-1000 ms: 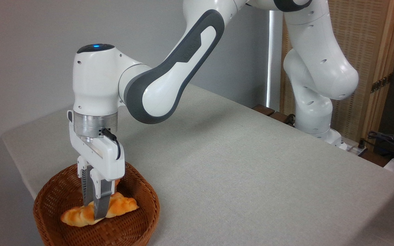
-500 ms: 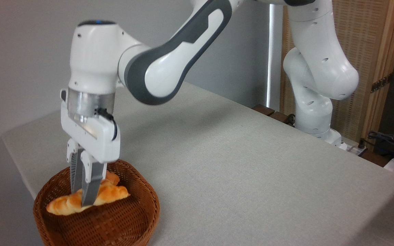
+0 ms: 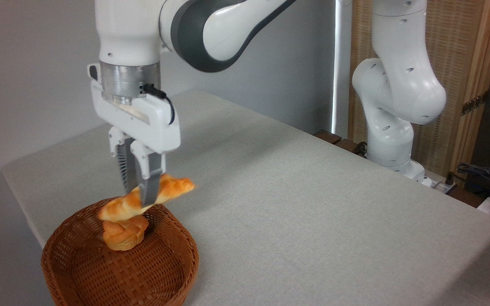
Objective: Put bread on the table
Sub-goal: 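Lift the croissant out of the basket and carry it onto the table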
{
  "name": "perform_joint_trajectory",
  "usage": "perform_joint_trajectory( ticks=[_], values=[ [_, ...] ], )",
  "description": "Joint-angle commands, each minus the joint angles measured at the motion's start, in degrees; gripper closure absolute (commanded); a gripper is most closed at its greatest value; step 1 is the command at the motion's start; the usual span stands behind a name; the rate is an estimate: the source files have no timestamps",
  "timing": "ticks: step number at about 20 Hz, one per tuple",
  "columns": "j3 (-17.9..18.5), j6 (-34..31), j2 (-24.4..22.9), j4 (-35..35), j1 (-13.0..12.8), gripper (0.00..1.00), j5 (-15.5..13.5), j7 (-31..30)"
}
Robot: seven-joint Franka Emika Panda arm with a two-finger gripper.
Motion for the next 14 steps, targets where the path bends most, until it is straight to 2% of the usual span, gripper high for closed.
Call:
perform_joint_trajectory(
  ticks=[1,3,5,6,8,14],
  values=[
    [-0.3,-8.1,-3.0,-1.6,-0.7,0.57,-1.9,0.0],
    [-0.4,-10.0,-4.5,-4.1,-1.0,0.44,-2.9,0.0],
    [-0.4,-10.0,-6.5,-7.8,-1.8,0.44,-3.0,0.0],
    [-0.4,-10.0,-7.2,-9.5,-2.2,0.42,-3.0,-0.1],
    [-0.3,-9.9,-7.8,-11.7,-4.3,0.0,-2.8,-0.3],
    [-0.3,-9.9,-7.8,-12.4,-5.1,0.0,-2.7,-0.1]
  ],
)
